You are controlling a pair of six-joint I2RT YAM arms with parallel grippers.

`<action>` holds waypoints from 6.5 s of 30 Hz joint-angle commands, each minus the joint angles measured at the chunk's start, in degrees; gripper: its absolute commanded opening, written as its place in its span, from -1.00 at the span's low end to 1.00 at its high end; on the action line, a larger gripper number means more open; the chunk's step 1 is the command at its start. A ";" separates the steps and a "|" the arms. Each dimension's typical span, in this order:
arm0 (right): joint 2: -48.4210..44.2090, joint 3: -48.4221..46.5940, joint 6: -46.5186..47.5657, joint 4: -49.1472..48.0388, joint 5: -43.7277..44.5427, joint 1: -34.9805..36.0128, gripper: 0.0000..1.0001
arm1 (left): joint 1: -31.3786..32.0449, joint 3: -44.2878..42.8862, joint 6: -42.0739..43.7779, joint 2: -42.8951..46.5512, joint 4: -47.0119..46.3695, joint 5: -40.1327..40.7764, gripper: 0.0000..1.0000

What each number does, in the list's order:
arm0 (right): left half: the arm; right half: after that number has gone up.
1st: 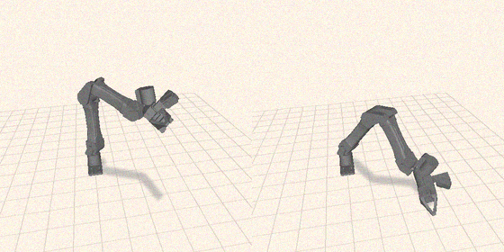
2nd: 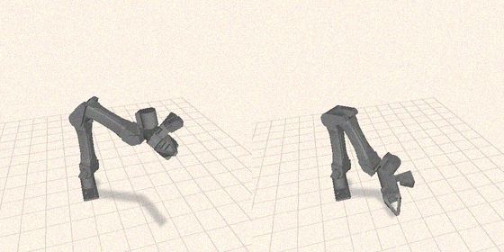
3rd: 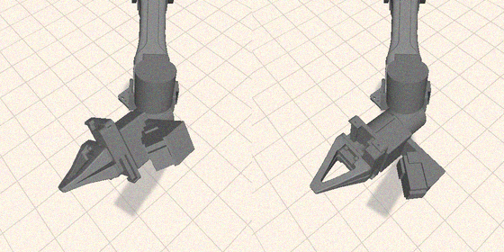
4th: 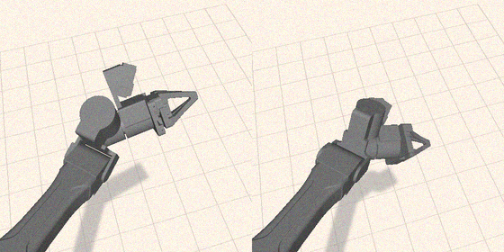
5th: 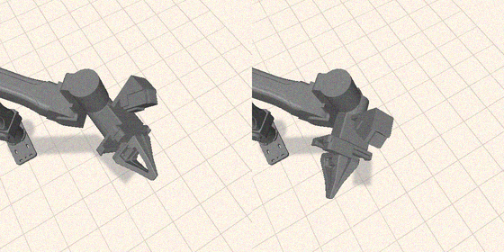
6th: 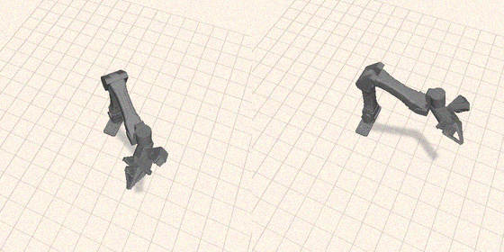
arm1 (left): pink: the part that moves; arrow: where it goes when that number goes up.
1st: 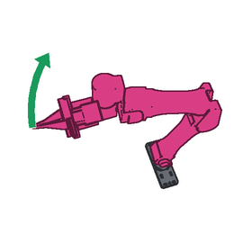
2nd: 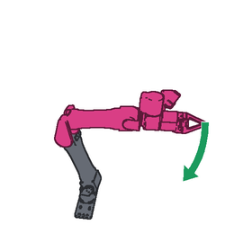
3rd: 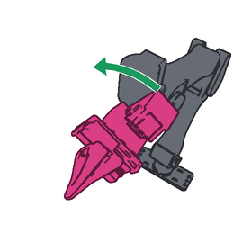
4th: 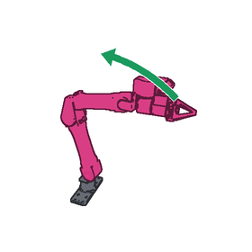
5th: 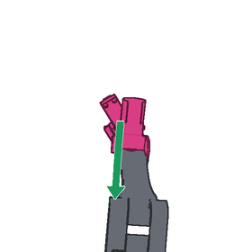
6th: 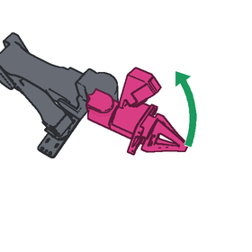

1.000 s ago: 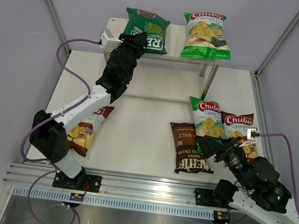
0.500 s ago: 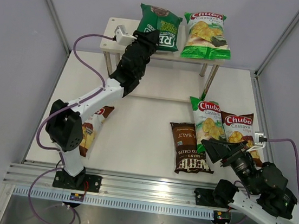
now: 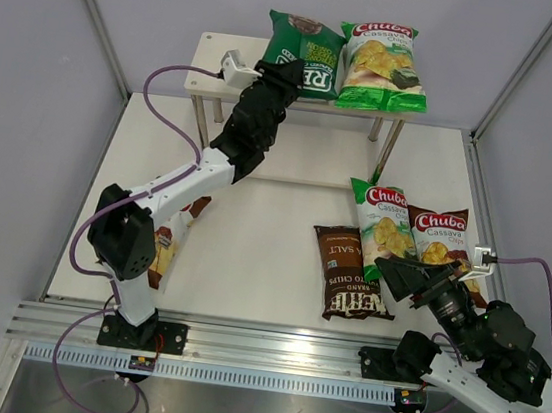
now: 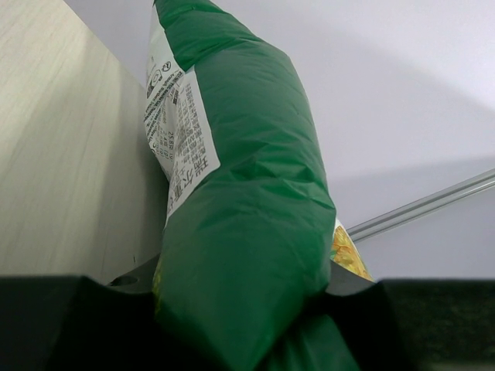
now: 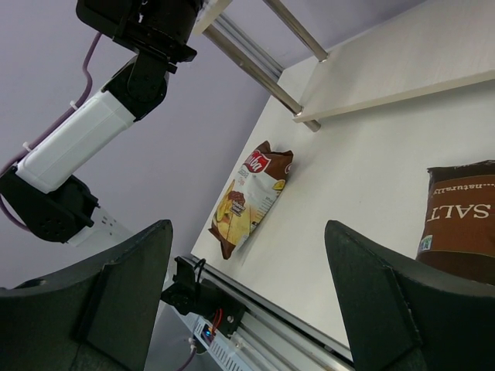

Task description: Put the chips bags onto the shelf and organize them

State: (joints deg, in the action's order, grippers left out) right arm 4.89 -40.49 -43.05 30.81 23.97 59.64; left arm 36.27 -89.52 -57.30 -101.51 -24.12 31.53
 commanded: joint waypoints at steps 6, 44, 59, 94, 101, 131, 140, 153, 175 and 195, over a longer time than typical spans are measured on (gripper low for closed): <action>-0.49 -2.58 1.21 2.15 4.77 0.39 0.75 | 1.17 2.23 1.75 1.67 0.47 3.53 0.09; 56.45 -10.92 15.27 -0.48 -9.93 -22.19 0.90 | 5.30 19.20 16.42 37.43 20.76 11.18 0.98; 78.60 -18.74 22.39 1.89 13.38 -27.12 0.80 | 5.92 38.45 19.67 65.82 52.23 -7.79 0.98; 51.30 -9.70 29.33 -4.09 1.72 -24.22 -1.00 | 5.92 41.18 21.27 70.84 57.70 -15.88 0.98; 49.17 -11.01 31.62 -2.86 -0.41 -17.29 -1.00 | 5.92 38.63 15.03 69.70 59.18 -12.90 0.98; 62.53 -0.91 80.92 -54.70 18.22 31.94 -1.00 | 5.74 33.69 -7.83 69.69 80.19 -22.74 0.98; 67.44 -3.18 86.81 -62.09 21.37 33.26 -1.00 | 5.74 42.67 -11.08 72.87 70.18 -33.55 0.98; 70.00 -2.93 91.91 -70.09 30.00 33.17 -1.00 | 5.74 34.93 -12.13 76.20 80.73 -17.55 0.98; 69.39 -4.69 87.96 -74.40 18.84 34.05 -1.00 | 5.74 46.54 -16.01 77.70 58.13 -25.29 0.70; 59.20 -1.08 75.23 -62.55 26.31 34.05 0.99 | 5.74 40.92 -4.67 87.45 62.08 -3.95 -0.89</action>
State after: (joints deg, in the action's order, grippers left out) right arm 67.77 -41.67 39.03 -34.79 47.59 93.71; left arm 41.80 -43.29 -65.34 -15.81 41.23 18.50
